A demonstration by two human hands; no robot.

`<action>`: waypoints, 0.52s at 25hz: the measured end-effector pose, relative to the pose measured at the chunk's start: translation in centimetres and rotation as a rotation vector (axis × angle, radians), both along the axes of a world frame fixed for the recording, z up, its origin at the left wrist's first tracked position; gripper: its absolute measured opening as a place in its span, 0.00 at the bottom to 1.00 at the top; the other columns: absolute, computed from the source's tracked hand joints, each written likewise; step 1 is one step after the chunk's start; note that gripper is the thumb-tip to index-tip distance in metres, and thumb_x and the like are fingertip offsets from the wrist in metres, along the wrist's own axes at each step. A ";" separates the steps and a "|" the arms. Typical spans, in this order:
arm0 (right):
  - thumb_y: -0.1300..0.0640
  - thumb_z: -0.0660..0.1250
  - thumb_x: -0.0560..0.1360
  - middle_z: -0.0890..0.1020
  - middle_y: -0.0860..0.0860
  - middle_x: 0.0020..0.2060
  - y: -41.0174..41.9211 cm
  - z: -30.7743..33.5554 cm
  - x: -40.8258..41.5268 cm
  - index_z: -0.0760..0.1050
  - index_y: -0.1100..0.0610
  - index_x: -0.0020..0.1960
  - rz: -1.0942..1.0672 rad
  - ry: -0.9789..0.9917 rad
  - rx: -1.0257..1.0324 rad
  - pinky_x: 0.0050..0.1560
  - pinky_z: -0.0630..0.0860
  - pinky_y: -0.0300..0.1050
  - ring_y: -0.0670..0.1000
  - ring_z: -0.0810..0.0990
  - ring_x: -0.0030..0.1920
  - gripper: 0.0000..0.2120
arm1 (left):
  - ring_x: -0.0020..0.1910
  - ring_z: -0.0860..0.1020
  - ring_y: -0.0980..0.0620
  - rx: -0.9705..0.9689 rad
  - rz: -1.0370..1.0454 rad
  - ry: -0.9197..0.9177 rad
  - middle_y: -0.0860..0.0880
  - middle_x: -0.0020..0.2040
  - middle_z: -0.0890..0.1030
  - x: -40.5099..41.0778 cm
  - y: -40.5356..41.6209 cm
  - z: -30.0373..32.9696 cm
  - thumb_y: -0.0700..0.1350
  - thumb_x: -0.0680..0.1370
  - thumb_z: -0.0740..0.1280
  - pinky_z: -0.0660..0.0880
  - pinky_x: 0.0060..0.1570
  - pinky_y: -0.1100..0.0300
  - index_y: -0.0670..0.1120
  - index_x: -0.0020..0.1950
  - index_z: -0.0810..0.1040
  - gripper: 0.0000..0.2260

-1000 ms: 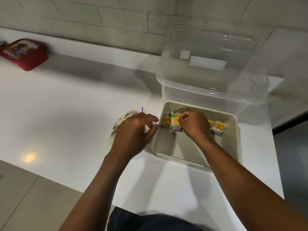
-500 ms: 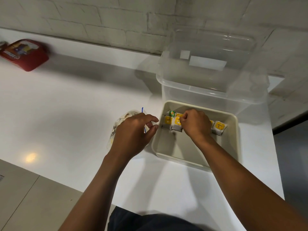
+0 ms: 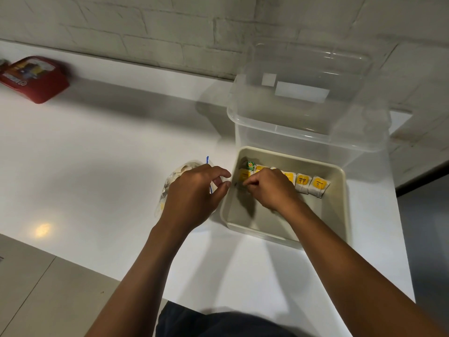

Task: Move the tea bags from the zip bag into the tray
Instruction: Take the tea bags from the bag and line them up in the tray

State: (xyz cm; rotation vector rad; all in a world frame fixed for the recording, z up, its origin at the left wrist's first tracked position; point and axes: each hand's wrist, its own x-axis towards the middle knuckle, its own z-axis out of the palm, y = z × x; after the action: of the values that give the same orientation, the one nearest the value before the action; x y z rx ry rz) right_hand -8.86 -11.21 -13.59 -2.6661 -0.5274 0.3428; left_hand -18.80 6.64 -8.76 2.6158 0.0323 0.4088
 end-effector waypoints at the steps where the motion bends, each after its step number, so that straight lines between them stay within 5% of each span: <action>1: 0.53 0.66 0.75 0.85 0.46 0.53 0.0 -0.3 0.0 0.84 0.42 0.53 0.018 -0.005 -0.030 0.49 0.78 0.44 0.54 0.81 0.54 0.12 | 0.39 0.71 0.63 0.001 -0.001 -0.002 0.61 0.39 0.79 0.0 0.0 0.0 0.50 0.76 0.70 0.61 0.36 0.76 0.58 0.52 0.83 0.06; 5: 0.55 0.63 0.76 0.84 0.48 0.55 0.2 -0.8 0.0 0.83 0.42 0.56 0.050 0.009 -0.112 0.44 0.73 0.42 0.56 0.80 0.56 0.14 | 0.39 0.73 0.62 0.002 -0.006 -0.011 0.63 0.38 0.76 -0.1 0.1 -0.1 0.50 0.76 0.70 0.64 0.34 0.69 0.57 0.53 0.83 0.07; 13: 0.54 0.63 0.77 0.84 0.49 0.56 0.3 -0.9 -0.1 0.83 0.43 0.57 0.041 -0.001 -0.107 0.44 0.71 0.41 0.56 0.80 0.56 0.14 | 0.38 0.69 0.64 0.003 0.002 -0.012 0.63 0.37 0.75 -0.2 0.1 0.0 0.50 0.76 0.70 0.61 0.36 0.75 0.58 0.53 0.83 0.06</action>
State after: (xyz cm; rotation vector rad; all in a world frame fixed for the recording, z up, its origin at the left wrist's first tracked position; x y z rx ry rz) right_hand -8.93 -10.88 -14.50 -2.7615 -0.5803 0.3919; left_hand -19.02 6.72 -8.72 2.6161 0.0303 0.4252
